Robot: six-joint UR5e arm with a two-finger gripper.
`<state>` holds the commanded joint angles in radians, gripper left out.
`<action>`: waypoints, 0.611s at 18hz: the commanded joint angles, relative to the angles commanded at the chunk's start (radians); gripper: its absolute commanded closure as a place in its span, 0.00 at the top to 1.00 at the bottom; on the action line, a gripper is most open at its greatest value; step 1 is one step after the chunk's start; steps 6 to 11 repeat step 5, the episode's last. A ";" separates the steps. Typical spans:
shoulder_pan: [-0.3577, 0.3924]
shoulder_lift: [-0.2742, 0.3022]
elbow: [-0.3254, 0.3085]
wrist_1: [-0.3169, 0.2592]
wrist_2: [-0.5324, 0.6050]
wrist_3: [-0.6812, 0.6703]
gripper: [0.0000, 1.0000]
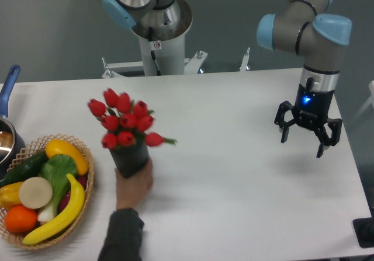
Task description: Insert the flowers into the vase
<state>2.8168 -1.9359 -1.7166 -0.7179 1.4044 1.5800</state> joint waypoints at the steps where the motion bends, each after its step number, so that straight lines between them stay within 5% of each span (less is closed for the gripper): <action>1: -0.020 -0.002 0.005 0.000 0.072 0.001 1.00; 11: -0.040 -0.006 0.018 -0.003 0.142 -0.021 1.00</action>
